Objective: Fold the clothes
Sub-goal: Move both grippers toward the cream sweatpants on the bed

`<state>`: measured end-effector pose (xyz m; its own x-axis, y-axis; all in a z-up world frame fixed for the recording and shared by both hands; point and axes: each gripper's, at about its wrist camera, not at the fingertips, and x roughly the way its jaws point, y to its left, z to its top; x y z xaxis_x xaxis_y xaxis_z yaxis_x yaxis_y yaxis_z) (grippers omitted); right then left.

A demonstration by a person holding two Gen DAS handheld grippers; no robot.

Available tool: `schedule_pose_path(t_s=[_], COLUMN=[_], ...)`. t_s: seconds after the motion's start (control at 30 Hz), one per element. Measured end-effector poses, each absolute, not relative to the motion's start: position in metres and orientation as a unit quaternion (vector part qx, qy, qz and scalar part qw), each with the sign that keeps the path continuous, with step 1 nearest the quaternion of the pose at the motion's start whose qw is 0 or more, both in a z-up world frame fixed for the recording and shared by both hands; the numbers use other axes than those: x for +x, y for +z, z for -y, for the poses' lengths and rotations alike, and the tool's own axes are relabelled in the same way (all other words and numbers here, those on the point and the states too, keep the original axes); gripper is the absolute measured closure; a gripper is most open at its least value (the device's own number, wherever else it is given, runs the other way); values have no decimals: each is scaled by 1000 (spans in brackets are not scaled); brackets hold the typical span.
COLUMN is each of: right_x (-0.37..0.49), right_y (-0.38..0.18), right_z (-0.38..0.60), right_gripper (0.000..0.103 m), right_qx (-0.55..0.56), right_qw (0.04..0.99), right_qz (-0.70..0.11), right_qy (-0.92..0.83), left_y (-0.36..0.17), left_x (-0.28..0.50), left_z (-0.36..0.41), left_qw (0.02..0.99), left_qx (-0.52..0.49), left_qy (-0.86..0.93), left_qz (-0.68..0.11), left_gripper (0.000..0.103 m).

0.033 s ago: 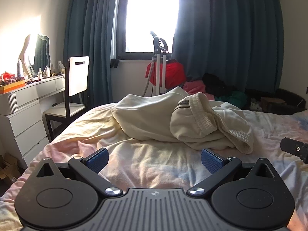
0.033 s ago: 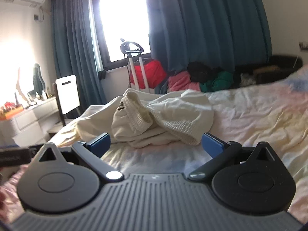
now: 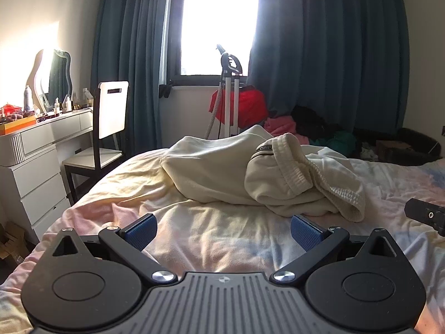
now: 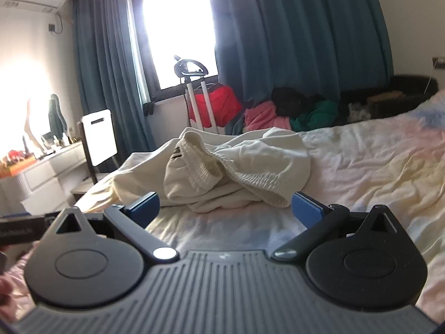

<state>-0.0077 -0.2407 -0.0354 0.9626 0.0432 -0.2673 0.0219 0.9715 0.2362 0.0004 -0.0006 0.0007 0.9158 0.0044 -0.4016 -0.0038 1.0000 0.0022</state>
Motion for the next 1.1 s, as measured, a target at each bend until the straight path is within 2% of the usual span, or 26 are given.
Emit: schedule_pose_path(t_s=[0.27, 0.47, 0.8, 0.9, 0.97, 1.1], right_x=[-16, -11, -20, -23, -25, -32], right_y=[-38, -33, -27, -20, -12, 8], right_z=[218, 239, 225, 221, 218, 214], right_gripper=[0, 0, 1, 5, 16, 29], right_qx=[57, 86, 79, 79, 89, 118], right_qw=[991, 985, 988, 988, 987, 982], right_qz=[-120, -151, -131, -128, -135, -144], right_qy=[-16, 3, -18, -17, -17, -27], left_y=[2, 9, 10, 12, 13, 18], left_x=[-23, -25, -27, -28, -30, -31], left_z=[-3, 5, 3, 3, 0, -7], left_qw=[984, 985, 986, 986, 986, 984], left_qx=[-2, 7, 6, 5, -7, -33], left_qy=[0, -2, -5, -11, -18, -21], left_qz=[-176, -174, -169, -168, -163, -174], left_gripper=[0, 0, 0, 0, 0, 0])
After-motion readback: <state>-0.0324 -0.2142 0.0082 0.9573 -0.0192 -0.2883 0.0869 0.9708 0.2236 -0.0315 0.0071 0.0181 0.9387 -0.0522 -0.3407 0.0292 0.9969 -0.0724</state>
